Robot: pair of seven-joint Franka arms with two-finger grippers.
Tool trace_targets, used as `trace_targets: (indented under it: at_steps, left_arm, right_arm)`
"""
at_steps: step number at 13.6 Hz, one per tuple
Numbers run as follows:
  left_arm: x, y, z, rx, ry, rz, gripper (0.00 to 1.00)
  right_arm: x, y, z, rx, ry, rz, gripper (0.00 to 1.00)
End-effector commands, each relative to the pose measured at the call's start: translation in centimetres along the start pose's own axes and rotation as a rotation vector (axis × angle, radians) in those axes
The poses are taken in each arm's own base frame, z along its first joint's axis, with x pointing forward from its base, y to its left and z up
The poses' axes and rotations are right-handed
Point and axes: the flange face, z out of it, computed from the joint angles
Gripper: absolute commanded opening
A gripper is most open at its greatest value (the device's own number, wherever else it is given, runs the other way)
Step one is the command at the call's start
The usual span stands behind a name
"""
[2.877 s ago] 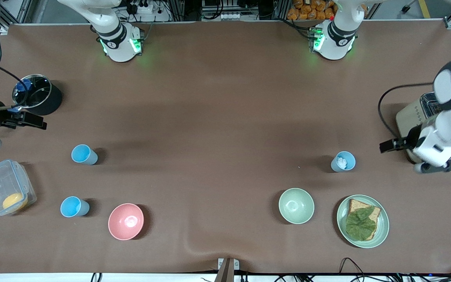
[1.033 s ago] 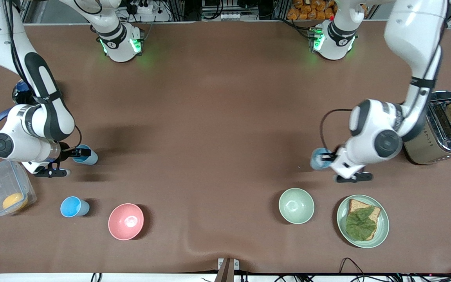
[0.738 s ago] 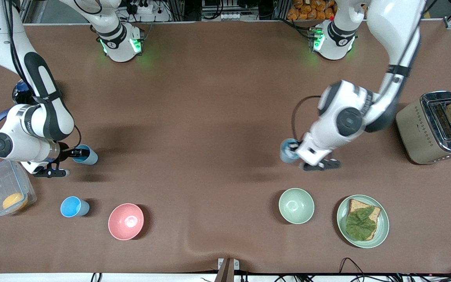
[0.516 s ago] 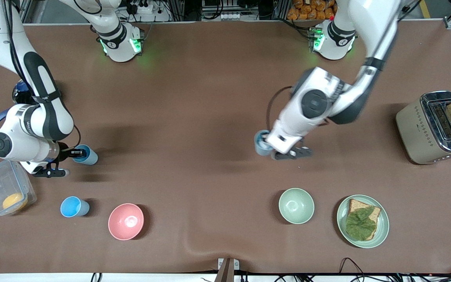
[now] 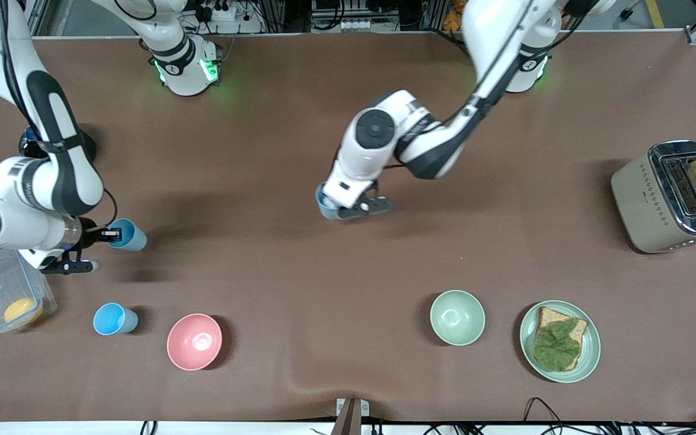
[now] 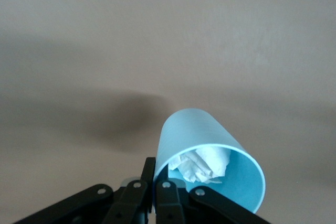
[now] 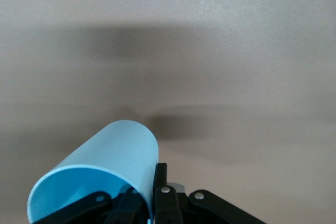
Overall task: Stack blue cups with both arms
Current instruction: 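Carry the blue cup with the left gripper to the table middle, then release the cup with the left gripper while the right gripper carries its cup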
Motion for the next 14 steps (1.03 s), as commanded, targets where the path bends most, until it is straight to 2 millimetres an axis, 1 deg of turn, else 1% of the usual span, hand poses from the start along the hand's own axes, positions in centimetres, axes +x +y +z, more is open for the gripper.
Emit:
trace_targets:
  at_steps: [1,2,3,4,5,6,7,8,9,10,11,12,13,14]
  left_arm:
    - [-1.0,1.0,2.9,0.030,0.027,-0.012,0.00]
    - [-1.2,0.7,3.4,0.040,0.023,-0.022,0.00]
    - [-1.3,0.6,3.9,0.048,0.018,-0.030,0.00]
    - [-1.4,0.5,4.7,0.056,0.012,-0.052,0.00]
    - [-1.5,0.5,5.2,0.059,0.005,-0.081,0.00]
    - [-1.3,0.4,5.2,0.058,0.003,-0.089,0.75]
    - [-1.3,0.5,5.1,0.056,0.002,-0.093,1.00]
    - [-0.6,0.3,4.6,0.050,0.006,-0.100,1.00]
    - [-0.1,0.2,4.0,0.043,0.012,-0.109,1.00]
    - [0.2,0.3,2.4,0.034,0.025,-0.113,1.00]
    - [1.3,0.0,-0.5,0.024,0.050,-0.135,1.00]
    - [2.7,-0.6,-4.3,0.017,0.081,-0.158,1.00]
    - [4.5,-1.8,-8.3,0.005,0.118,-0.178,1.00]
    - [6.4,-3.5,-12.3,0.005,0.165,-0.186,1.00]
  right_arm:
    - [0.6,-2.5,-4.1,0.006,-0.026,-0.033,0.00]
    - [0.7,-4.2,-4.6,0.001,-0.032,-0.056,0.00]
    - [0.5,-6.6,-5.4,0.007,-0.038,-0.083,0.00]
    - [0.0,-9.2,-6.3,0.048,-0.049,-0.067,0.00]
    - [-0.7,-11.2,-7.0,0.087,-0.076,-0.046,0.00]
    - [-1.4,-14.5,-8.2,0.105,-0.080,-0.066,0.00]
    - [-2.2,-18.1,-9.2,0.104,-0.084,-0.061,0.00]
    - [-3.0,-21.3,-9.7,0.088,-0.092,-0.021,0.00]
    - [-4.1,-25.2,-10.1,0.065,-0.105,0.028,0.00]
    - [-5.3,-28.3,-10.6,0.046,-0.110,0.068,0.00]
    - [-6.2,-29.7,-11.0,0.037,-0.118,0.094,0.00]
    - [-6.8,-31.0,-11.1,0.052,-0.134,0.110,0.00]
    - [-7.2,-32.6,-11.2,0.095,-0.146,0.128,0.00]
    - [-7.3,-34.0,-10.8,0.138,-0.155,0.164,0.00]
